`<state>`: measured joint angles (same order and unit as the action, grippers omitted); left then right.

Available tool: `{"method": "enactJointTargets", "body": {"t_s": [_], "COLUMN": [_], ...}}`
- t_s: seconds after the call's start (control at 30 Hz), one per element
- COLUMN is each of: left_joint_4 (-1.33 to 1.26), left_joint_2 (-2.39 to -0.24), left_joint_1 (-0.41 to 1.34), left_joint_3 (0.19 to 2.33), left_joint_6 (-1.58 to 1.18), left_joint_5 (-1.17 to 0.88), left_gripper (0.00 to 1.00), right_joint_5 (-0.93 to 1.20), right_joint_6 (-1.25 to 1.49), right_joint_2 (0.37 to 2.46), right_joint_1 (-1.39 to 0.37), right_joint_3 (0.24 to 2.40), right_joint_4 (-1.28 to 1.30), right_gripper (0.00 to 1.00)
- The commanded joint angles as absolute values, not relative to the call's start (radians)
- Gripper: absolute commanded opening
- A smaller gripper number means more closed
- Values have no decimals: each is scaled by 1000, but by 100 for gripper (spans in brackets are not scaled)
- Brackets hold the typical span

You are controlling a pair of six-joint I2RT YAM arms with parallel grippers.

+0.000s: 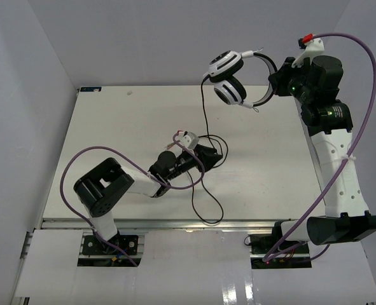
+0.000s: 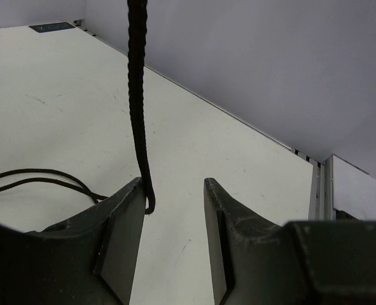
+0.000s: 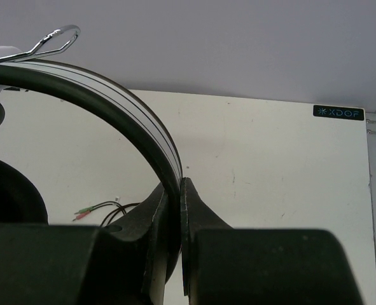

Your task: Wrap the headphones

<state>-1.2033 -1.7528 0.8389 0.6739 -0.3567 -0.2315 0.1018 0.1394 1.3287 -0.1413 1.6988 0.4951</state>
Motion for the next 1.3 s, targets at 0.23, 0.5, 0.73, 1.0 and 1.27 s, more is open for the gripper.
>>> {"method": "enactJointTargets", "body": {"t_s": [0.23,0.5,0.73,1.0,1.27], "left_joint_4": [-1213,-1107,-1136,-1065,-1037], "left_joint_2": [-1856,-1898,-1848,-1892,-1925], "left_joint_1": [876,884,885,889,891], "left_joint_3": [786,896,843,945,1019], "left_joint_6": [-370,-277,-239,-222,-225], "left_joint_5": [-238,-144,-19,-96,-90], "left_gripper": [51,50,54,50,28], "right_joint_5": [228,258,262,288,288], "right_joint_6": [303,328,321,332,329], "right_joint_2": [1322,1310,1298,1290,1264], "right_joint_1": [-52,-22,-15,-15,-15], "right_joint_3": [1786,1791,1790,1780,1769], "right_joint_4": [416,420,420,420,420], "right_gripper": [8,8,8,8,8]}}
